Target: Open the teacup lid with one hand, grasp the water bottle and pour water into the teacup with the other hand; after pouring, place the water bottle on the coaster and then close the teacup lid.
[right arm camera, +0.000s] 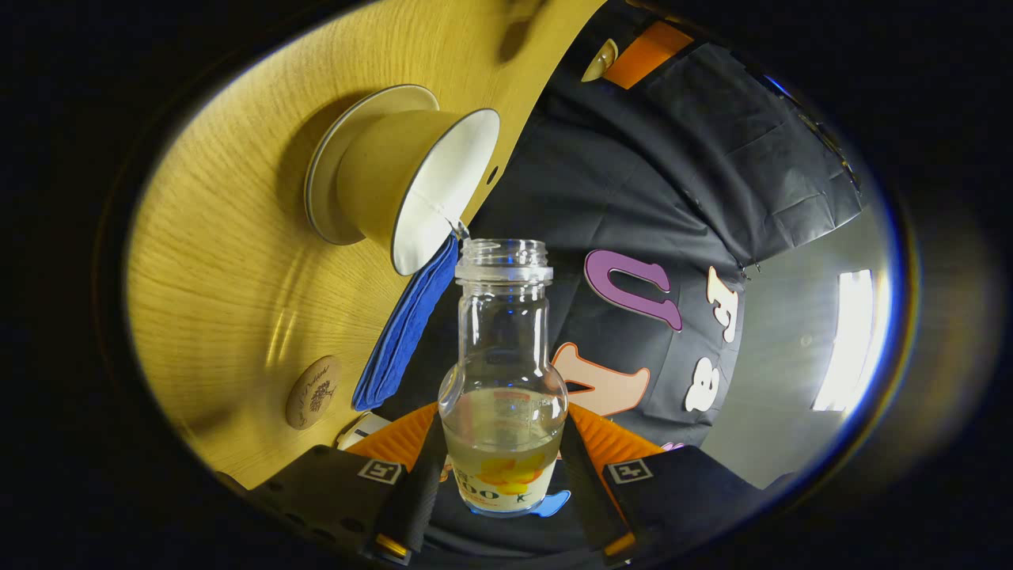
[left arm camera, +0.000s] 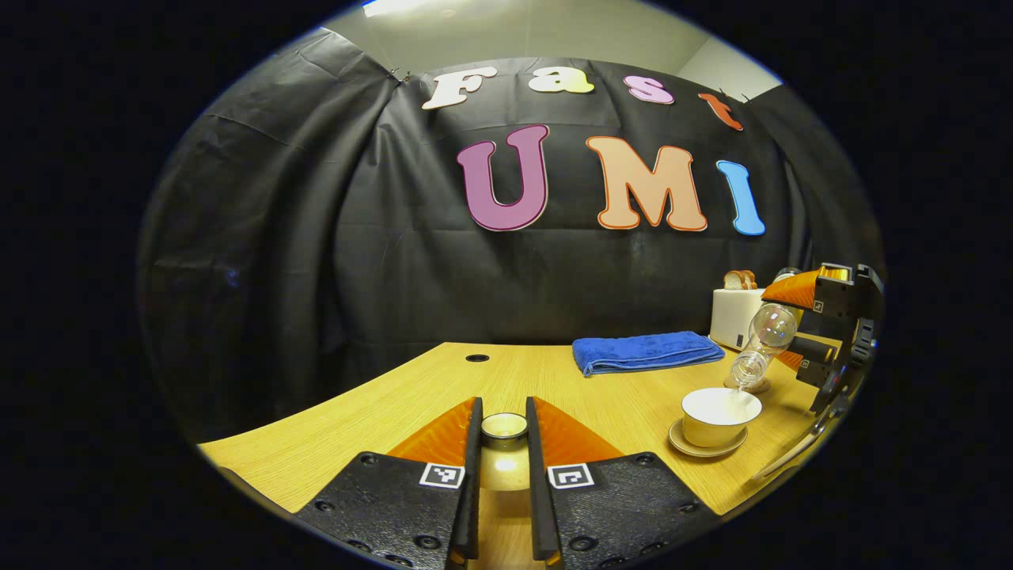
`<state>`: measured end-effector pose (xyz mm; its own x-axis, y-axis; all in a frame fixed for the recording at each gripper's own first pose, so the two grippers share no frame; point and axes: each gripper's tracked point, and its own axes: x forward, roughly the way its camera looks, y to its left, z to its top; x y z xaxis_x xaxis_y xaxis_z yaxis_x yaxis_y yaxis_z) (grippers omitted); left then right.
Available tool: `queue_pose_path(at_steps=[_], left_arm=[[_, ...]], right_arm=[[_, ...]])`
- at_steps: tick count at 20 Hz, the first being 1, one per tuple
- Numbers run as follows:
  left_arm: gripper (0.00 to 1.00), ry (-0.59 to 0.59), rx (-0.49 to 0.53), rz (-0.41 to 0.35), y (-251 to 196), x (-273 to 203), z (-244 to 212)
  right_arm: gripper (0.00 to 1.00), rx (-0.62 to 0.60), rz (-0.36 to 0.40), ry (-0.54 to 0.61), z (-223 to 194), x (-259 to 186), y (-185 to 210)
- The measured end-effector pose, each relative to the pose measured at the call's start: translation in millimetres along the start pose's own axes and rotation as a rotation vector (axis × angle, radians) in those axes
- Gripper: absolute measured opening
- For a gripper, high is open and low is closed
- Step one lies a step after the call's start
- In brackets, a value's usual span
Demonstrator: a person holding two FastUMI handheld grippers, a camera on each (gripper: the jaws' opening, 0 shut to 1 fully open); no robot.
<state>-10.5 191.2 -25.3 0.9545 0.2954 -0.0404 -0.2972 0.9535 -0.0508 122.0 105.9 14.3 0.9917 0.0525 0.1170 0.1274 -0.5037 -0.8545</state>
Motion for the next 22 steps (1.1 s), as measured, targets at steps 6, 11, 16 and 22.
queue_pose_path(at_steps=[6,11,16,22], left_arm=[[0.24,0.001,0.0,0.0,-0.1,-0.2,-0.2],[0.23,0.0,0.001,0.0,-0.4,0.4,0.2],[0.23,0.0,0.001,0.0,0.1,-0.2,0.2],[0.23,0.0,0.001,0.0,0.1,0.4,-0.3]], right_arm=[[0.79,-0.054,-0.027,-0.019,7.4,2.2,-5.4],[0.8,0.129,0.04,0.02,-0.6,-2.5,7.8],[0.8,0.48,0.142,0.075,-0.9,-15.2,24.7],[0.77,1.014,0.199,0.192,-18.8,-26.5,35.1]])
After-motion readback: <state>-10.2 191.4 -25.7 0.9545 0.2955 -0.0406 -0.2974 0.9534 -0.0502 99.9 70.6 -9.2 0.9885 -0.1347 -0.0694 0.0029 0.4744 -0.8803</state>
